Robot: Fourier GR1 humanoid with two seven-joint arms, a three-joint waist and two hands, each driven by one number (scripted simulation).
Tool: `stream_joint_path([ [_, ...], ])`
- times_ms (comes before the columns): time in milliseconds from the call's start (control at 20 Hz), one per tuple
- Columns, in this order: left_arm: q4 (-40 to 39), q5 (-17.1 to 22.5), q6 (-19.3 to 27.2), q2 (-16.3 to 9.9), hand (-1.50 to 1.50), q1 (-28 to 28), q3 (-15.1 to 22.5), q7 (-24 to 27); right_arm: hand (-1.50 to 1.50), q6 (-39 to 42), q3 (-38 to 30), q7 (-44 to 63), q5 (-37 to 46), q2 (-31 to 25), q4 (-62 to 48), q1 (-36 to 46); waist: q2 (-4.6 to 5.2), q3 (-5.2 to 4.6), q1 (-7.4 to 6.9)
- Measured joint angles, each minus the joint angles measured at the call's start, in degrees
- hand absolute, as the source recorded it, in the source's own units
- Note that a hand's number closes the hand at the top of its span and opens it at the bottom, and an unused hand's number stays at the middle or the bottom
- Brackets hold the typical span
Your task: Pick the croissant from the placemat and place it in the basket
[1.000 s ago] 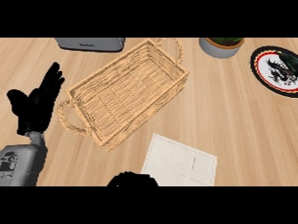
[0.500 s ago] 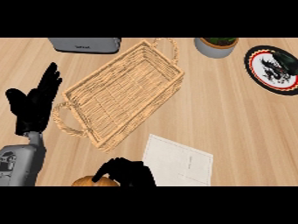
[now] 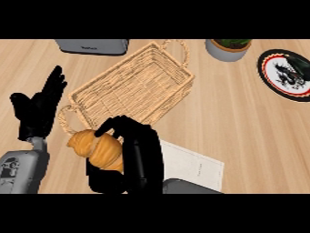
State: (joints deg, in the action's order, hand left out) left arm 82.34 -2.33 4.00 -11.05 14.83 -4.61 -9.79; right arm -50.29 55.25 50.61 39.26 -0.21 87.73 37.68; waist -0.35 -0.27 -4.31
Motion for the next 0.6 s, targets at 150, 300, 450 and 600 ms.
stream_joint_path([
  [150,-0.65,0.06,-0.27,-0.1,0.0,0.31,-0.08,0.46,1.5,0.39,-2.72,4.62,0.19,-0.02,-3.49,6.71,0.1,-0.04,-0.29],
  [300,-0.56,0.25,-0.42,-0.37,0.0,1.2,-0.27,-0.23,1.5,1.47,-5.21,9.3,0.16,-0.02,-8.0,14.16,0.09,-0.04,-0.54],
  [450,-0.98,-0.08,-0.21,0.19,0.0,1.49,0.22,-0.01,1.5,2.76,-6.26,11.63,-0.4,-0.1,-13.51,21.24,0.27,-0.04,-0.87],
  [600,-1.16,0.14,-0.49,0.41,0.0,1.77,0.37,0.03,1.5,3.58,-6.62,13.24,-2.56,-0.14,-18.76,27.08,0.51,-0.03,-1.45],
])
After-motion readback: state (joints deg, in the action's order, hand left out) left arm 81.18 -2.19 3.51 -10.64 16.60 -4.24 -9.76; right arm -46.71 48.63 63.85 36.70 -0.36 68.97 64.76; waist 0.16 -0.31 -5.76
